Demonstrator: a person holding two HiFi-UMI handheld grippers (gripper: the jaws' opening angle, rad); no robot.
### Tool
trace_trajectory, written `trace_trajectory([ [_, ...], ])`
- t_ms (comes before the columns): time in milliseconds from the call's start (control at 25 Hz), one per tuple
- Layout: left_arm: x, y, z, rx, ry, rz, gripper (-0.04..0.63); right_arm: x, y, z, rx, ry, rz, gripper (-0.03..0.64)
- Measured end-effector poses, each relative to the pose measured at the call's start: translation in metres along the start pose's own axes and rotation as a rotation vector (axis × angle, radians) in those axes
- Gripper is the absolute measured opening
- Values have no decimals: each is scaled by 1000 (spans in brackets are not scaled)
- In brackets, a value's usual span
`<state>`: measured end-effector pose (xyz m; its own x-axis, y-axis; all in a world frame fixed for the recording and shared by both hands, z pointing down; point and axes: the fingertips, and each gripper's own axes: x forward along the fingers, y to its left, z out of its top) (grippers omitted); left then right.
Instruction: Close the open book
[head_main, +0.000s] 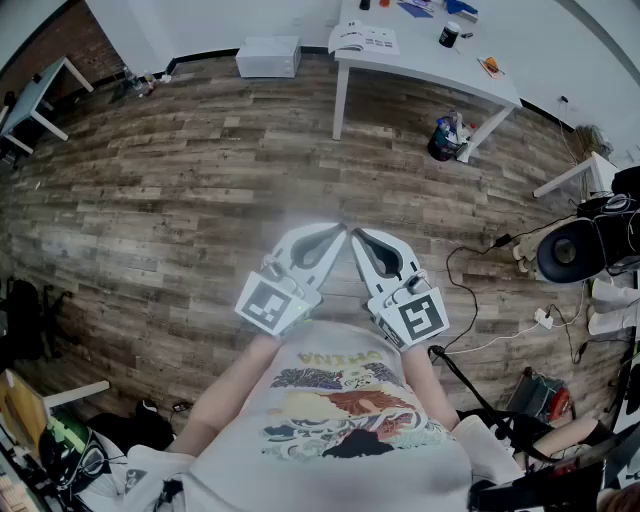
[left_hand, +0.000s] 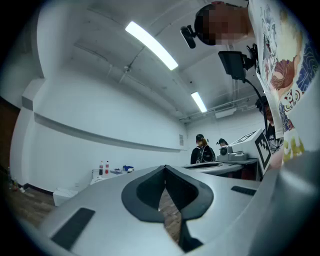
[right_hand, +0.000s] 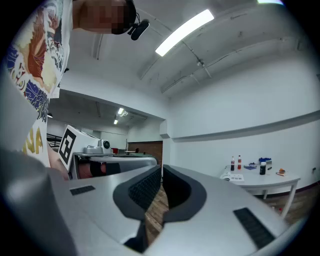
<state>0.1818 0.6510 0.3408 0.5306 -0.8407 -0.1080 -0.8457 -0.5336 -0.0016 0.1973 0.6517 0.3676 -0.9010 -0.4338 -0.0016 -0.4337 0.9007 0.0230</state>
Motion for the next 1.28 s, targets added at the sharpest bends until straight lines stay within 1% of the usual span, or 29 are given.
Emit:
trace_trajectory([
  [120, 2, 0, 0, 1, 4, 4, 9, 6, -2, 17, -13, -35, 2, 23],
  [280, 8, 0, 6, 20, -3, 10, 9, 5, -8, 16, -23, -3, -9, 23],
  [360, 9, 1, 9, 19, -8, 16, 9, 6, -10, 20, -22, -13, -10, 23],
  [560, 11, 3, 12, 25, -5, 22, 9, 4, -17, 26, 20, -33, -5, 23],
  [760, 10, 1, 11, 24, 2, 19, 9, 2, -22, 27, 36, -43, -13, 23],
  [1080, -6, 2, 13, 14, -4, 18, 9, 3, -12, 29, 32, -32, -19, 23],
  [1280, -22, 3, 13, 15, -11, 8, 9, 10, 7, 23, 32, -17, -16, 23],
])
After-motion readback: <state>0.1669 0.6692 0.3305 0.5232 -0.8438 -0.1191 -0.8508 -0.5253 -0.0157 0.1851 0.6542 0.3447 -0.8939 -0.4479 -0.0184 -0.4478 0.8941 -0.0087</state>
